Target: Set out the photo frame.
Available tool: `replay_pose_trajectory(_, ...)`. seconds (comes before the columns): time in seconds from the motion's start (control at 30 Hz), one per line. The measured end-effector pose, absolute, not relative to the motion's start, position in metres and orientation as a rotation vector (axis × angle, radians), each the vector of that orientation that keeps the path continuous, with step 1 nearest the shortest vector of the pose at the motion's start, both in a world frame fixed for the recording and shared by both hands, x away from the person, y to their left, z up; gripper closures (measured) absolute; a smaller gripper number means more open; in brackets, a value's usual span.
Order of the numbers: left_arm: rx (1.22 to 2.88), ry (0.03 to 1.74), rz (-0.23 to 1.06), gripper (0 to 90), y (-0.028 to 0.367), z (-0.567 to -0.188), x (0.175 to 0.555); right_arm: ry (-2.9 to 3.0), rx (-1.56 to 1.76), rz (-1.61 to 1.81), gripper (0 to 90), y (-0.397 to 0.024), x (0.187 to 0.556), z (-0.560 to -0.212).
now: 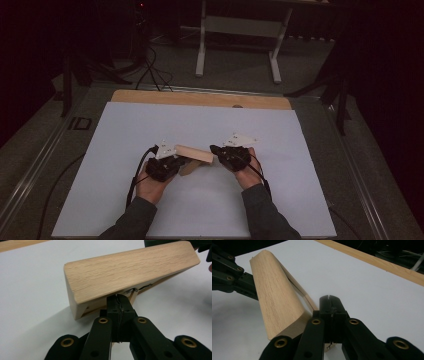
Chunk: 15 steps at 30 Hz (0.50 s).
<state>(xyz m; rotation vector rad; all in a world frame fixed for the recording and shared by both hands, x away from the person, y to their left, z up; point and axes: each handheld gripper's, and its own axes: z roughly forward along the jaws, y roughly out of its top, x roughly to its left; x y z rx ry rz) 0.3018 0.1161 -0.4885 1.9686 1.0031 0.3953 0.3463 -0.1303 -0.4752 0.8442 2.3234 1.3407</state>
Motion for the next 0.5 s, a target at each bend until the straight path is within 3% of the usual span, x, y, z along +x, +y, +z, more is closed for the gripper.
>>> replay_pose_trajectory(0.5, 1.969, 0.987, 0.375, 89.2, 0.1068, -0.4867, 0.3004, 2.336, 0.828, 1.332, 89.6, -0.1309, 0.3405, -0.4745)
